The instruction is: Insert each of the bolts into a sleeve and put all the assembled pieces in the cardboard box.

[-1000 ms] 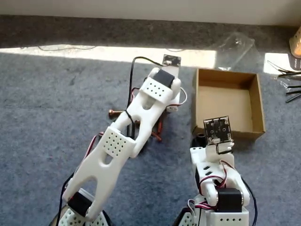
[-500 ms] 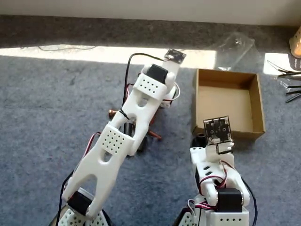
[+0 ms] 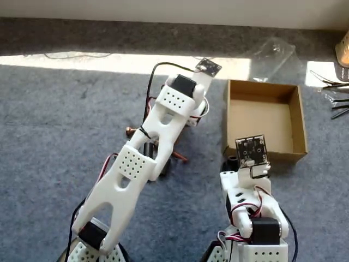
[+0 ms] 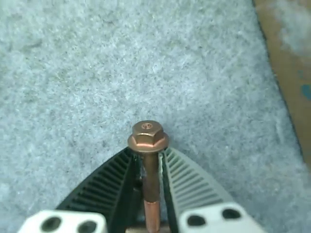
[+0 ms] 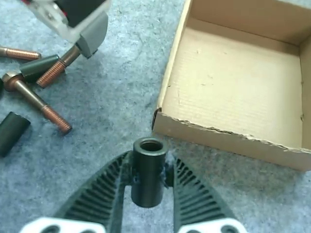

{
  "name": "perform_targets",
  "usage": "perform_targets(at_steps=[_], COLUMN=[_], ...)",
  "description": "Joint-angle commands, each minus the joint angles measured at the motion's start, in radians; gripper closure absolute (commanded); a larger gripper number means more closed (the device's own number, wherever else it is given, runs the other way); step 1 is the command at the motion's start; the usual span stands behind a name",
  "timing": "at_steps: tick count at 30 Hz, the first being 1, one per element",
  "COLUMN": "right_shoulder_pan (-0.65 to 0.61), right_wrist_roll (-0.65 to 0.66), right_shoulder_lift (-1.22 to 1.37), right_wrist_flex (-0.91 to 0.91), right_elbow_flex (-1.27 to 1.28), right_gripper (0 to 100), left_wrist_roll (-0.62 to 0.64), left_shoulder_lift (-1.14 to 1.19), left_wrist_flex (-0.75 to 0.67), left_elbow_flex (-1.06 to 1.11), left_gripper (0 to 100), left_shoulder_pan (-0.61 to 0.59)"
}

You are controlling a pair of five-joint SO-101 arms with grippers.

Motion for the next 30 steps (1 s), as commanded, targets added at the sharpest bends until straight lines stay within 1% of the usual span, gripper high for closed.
perform_targets(at_steps=[1,6,19,23,30], right_shoulder_pan=[0.015,0.015,0.013,0.012,-0.104], right_wrist_roll=[-0.006,-0.006,-0.006,-0.009,-0.009], right_shoulder_lift=[-0.008,-0.008,-0.008,-0.008,-0.008], right_wrist_flex=[-0.05,-0.05,-0.051,-0.051,-0.077], right_elbow_flex=[-0.002,0.001,0.001,0.001,0.004], right_gripper=[99.4,99.4,99.4,99.4,99.4], left_wrist_roll=[-0.009,-0.011,-0.014,-0.117,-0.132], left_shoulder_lift=[-0.148,-0.288,-0.671,-0.797,-0.978], left_wrist_flex=[0.011,0.009,0.006,0.003,0.002], left_elbow_flex=[0.068,0.185,0.552,0.668,0.894], left_gripper=[99,99,99,99,99], left_shoulder_pan=[0.027,0.03,-0.024,-0.036,-0.038])
